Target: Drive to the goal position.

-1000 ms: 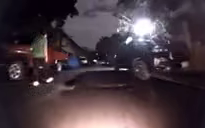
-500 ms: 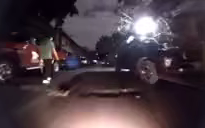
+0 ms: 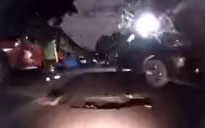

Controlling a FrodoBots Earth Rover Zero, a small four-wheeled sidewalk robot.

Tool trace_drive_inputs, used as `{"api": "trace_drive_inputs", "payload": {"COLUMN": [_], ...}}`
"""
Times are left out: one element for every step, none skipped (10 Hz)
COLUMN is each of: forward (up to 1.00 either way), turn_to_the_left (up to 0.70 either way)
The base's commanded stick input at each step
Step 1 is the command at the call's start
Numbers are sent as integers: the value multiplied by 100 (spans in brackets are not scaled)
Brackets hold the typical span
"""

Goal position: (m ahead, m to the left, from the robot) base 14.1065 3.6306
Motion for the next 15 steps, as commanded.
{"api": "trace_drive_inputs", "payload": {"forward": [30,30,30,30,30,30,30,30,30,30,30,30,30,30,30], "turn_to_the_left": [0,0,0,0,0,0,0,0,0,0,0,0,0,0,0]}}
